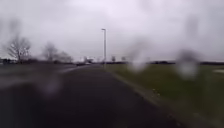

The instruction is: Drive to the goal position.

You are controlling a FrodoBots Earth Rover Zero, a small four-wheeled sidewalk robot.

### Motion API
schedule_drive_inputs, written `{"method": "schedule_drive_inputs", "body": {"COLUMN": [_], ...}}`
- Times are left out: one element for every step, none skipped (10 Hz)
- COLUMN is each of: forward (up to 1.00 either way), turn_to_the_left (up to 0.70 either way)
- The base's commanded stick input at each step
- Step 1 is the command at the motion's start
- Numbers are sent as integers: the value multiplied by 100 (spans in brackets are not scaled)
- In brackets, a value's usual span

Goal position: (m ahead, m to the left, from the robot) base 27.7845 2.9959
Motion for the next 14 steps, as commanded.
{"method": "schedule_drive_inputs", "body": {"forward": [100,100,100,100,100,100,100,100,100,100,100,100,100,100], "turn_to_the_left": [0,6,17,40,40,40,40,40,40,35,17,0,0,0]}}
